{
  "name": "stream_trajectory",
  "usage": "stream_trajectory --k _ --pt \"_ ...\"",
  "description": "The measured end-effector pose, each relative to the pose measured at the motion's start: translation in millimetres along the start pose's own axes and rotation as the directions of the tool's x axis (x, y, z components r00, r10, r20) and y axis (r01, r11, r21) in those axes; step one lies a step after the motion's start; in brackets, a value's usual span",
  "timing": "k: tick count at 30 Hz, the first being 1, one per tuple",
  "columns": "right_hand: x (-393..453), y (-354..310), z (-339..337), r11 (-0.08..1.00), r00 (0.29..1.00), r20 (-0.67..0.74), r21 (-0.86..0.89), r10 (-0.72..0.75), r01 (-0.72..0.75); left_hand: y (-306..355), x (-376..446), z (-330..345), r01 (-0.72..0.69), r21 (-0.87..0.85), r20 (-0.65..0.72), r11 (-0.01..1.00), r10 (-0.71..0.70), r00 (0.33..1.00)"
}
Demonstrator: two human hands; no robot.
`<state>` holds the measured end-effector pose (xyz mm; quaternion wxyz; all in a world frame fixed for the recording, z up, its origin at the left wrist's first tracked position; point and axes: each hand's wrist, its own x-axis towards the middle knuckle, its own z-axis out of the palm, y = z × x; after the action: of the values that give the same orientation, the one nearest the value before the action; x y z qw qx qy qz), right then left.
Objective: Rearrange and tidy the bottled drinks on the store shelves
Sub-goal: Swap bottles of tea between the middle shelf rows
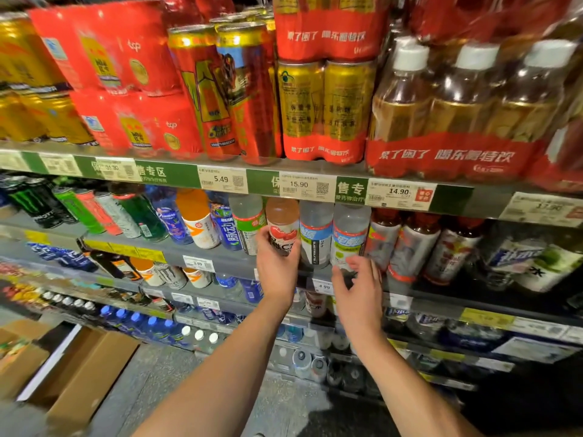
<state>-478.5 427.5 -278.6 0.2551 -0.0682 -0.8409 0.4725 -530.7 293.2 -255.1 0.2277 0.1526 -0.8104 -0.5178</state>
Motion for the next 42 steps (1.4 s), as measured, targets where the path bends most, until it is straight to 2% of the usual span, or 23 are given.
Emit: stream_trajectory --k 12,19,23,27,34,38,42 --pt "-17 11 -5 0.997 0.999 0.037 0.073 0.034 -0.037 -4 7 -1 0.024 0.082 -0.037 0.996 -0.021 0.999" --pt "-19 1 -4 0.995 0.995 0.084 0.081 0.058 -0.065 8 -2 -13 0.079 -0.055 -0.033 0.995 -0.08 0.996" --pt "-16 -8 -1 0.993 0.993 0.104 0.094 0.061 -0.071 4 -2 -30 0.119 -0.204 -0.059 0.972 -0.134 0.989" --pt "-23 -12 5 0.987 0.991 0.102 0.122 0.091 -0.103 2 -9 -54 0.176 -0.339 0.033 0.924 -0.175 0.984" --pt "-46 -7 8 0.949 0.959 -0.005 0.144 0.283 -0.28 -29 -27 -96 0.244 -0.392 0.206 0.887 -0.174 0.963" --pt "-79 -5 25 0.922 0.923 0.038 0.03 0.384 -0.385 -53 -35 -119 0.278 -0.371 0.245 0.886 -0.195 0.95" --pt "-116 -2 51 0.882 0.881 0.051 -0.047 0.471 -0.469 -76 -37 -142 0.327 -0.329 0.344 0.886 -0.21 0.915"
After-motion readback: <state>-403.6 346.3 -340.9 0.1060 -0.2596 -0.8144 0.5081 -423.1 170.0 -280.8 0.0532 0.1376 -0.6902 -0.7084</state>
